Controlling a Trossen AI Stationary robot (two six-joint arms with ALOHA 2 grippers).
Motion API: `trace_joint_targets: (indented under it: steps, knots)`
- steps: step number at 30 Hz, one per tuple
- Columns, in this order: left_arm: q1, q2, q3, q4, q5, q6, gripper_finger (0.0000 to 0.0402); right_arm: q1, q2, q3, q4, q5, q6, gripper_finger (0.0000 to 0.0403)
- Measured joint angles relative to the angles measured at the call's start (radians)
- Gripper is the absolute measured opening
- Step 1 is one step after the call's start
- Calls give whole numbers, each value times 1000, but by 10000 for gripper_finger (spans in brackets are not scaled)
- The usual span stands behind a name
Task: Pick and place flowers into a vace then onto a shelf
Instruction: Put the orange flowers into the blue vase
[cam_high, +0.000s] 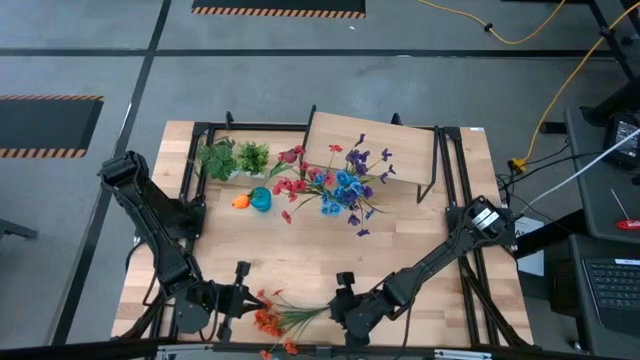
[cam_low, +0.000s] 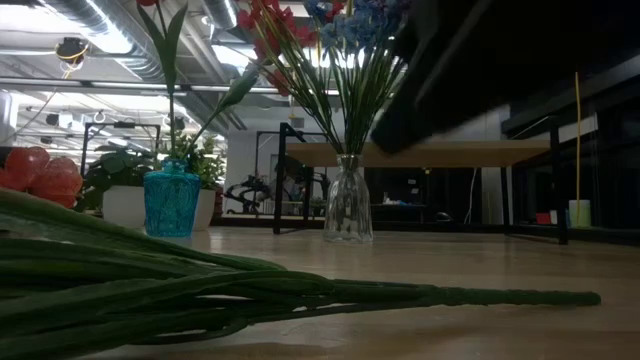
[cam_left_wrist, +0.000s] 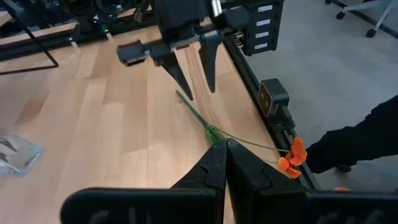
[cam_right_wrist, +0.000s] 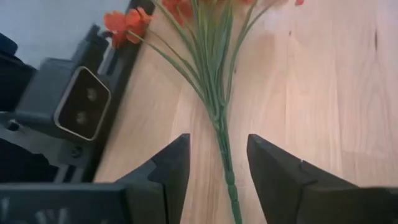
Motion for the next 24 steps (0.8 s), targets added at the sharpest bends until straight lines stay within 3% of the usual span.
trace_joint_targets:
  steps: [20, 24]
  knots:
    - [0, 0, 0, 0, 0, 17, 4, -16, 119, 0, -16, 6, 78, 165]
    - [0, 0, 0, 0, 0, 17, 4, -17, 119, 1, -20, -2, 79, 148]
